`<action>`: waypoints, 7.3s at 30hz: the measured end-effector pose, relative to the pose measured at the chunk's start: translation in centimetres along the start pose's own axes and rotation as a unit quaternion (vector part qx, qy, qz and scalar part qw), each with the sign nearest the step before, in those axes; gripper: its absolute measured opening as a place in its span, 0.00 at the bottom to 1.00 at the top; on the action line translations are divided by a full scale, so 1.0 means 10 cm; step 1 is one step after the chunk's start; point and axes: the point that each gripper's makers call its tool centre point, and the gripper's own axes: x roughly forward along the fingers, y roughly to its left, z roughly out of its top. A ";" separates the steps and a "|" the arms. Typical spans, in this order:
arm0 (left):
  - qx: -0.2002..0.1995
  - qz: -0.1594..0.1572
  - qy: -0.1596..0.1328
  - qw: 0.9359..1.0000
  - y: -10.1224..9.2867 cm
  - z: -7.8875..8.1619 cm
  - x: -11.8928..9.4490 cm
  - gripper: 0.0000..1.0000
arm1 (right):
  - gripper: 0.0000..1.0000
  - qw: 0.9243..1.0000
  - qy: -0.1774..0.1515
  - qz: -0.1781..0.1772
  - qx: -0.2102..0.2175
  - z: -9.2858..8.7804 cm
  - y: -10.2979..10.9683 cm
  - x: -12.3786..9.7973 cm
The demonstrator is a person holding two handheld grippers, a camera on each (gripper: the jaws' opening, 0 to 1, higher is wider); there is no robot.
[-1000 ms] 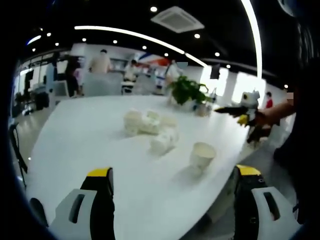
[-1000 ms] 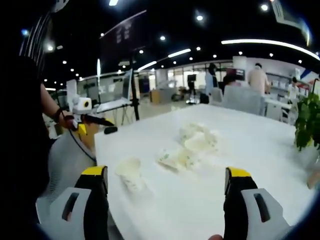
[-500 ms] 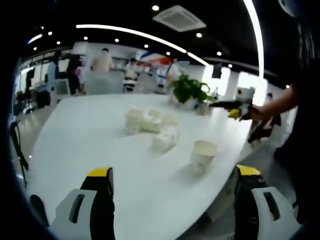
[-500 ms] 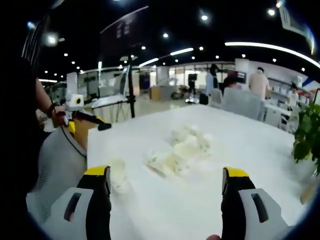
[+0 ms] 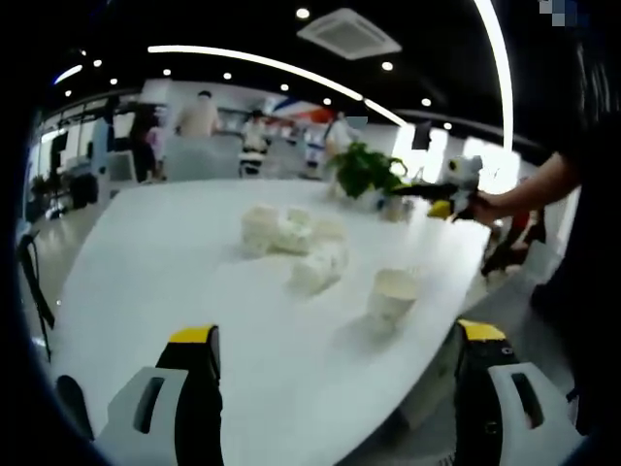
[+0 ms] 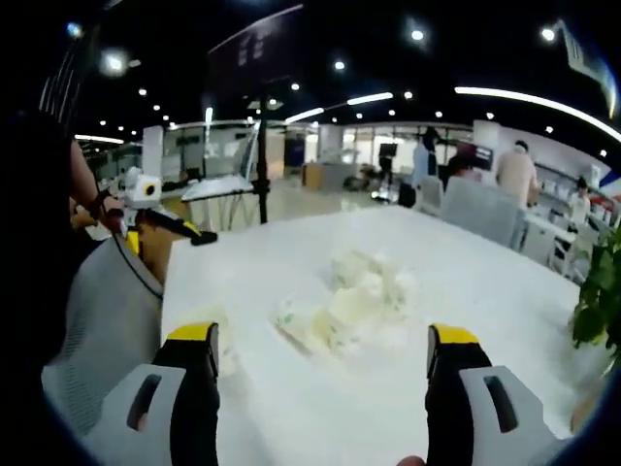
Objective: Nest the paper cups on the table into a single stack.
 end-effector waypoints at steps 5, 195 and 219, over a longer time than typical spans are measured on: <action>-0.003 0.004 -0.006 1.000 0.02 0.01 0.00 0.98 | 0.85 1.000 0.004 0.004 -0.005 0.03 -0.03 0.05; -0.051 0.038 0.008 0.998 0.23 -0.21 0.01 0.95 | 0.50 0.984 0.122 0.112 -0.066 -0.51 -0.40 1.31; -0.051 0.039 0.011 0.998 0.23 -0.20 -0.01 0.95 | 0.43 0.984 0.119 0.112 -0.073 -0.49 -0.38 1.30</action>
